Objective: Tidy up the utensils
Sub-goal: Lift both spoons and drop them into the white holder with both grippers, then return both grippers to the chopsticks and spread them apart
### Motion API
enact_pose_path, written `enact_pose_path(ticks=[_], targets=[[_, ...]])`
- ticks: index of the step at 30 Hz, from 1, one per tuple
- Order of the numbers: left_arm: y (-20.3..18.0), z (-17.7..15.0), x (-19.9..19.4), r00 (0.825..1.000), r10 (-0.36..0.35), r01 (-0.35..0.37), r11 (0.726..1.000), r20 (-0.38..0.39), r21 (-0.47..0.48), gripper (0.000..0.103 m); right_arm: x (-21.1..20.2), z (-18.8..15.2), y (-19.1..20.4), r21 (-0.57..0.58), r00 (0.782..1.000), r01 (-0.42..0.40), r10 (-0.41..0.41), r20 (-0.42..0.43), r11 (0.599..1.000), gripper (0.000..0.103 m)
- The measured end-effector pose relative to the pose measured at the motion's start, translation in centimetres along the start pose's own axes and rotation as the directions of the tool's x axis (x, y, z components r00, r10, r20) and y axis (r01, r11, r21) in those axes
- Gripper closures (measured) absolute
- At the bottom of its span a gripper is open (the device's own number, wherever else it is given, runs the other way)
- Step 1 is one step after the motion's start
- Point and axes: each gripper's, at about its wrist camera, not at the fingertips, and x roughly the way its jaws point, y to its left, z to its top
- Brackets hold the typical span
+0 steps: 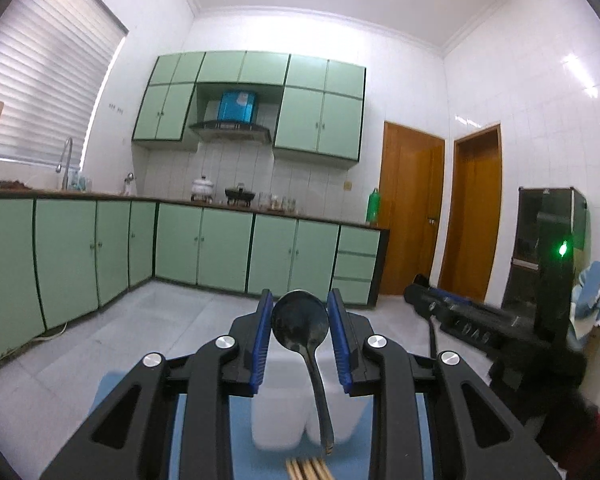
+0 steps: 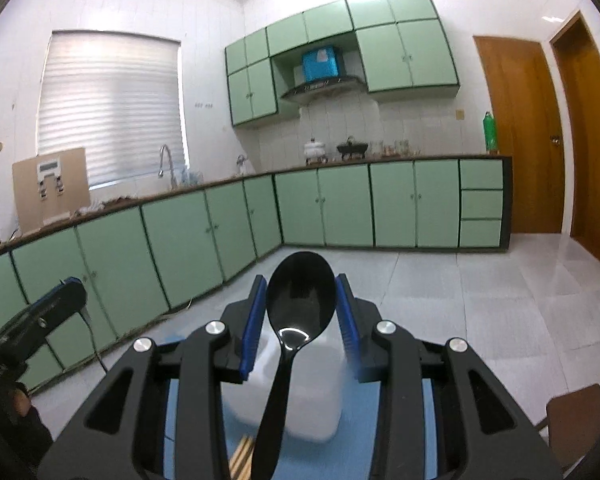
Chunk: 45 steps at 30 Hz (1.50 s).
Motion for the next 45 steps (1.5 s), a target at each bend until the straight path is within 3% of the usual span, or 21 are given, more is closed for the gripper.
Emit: enact_pose_path(ticks=[8,13,17,20,22,26,32,37,40,45], targets=[[-0.3,2.0,6.8,0.999,0.051,-0.052,0.997,0.018,0.062,0.075,6.7,0.8,-2.2,0.062,0.997,0.080,-0.081,0.018,0.995,0.070],[0.4,0.2,10.9,0.995,0.078,-0.073,0.995,-0.065,0.069,0.075,10.2,-1.1,-3.0,0.058,0.990,0.139,-0.137,-0.036,0.989,0.070],[0.5,-1.4,12.4,0.987,0.082,-0.074,0.995,-0.135,0.067,0.075,11.1,-2.8,-2.7,0.062,0.989,0.131,-0.125,-0.079,0.989,0.069],[0.5,-2.2,12.6,0.982,0.074,-0.064,0.996,-0.175,0.065,0.075,10.9,-3.3,-2.2,0.078,0.990,0.086,-0.077,-0.115,0.993,0.066],[0.6,-2.4,12.3,0.980,0.075,-0.064,0.996,-0.186,0.063,0.075,10.4,-3.2,-2.0,0.081,0.991,0.076,-0.067,-0.114,0.994,0.057],[0.8,-2.2,10.3,0.980,0.072,-0.064,0.997,-0.184,0.049,0.074,8.2,-2.9,-2.1,0.109,0.990,0.075,-0.062,-0.123,0.991,0.055],[0.3,-2.5,5.3,0.970,0.063,-0.059,0.998,-0.234,0.025,0.059,3.4,-4.1,-2.1,0.125,0.978,0.081,-0.055,-0.200,0.989,0.041],[-0.6,-5.5,0.4,0.936,0.069,-0.066,0.998,-0.344,0.021,0.050,-2.3,-8.5,-0.3,0.129,0.950,0.049,-0.006,-0.312,0.990,0.035],[-1.0,-8.4,-2.3,0.895,0.051,-0.059,0.998,-0.443,-0.005,0.049,-5.1,-11.6,1.5,0.104,0.920,0.035,0.008,-0.391,0.994,0.033],[-1.5,-13.2,-5.6,0.808,0.051,-0.080,0.996,-0.587,-0.024,0.047,-8.6,-17.1,3.6,0.110,0.855,0.070,-0.003,-0.518,0.991,0.033]])
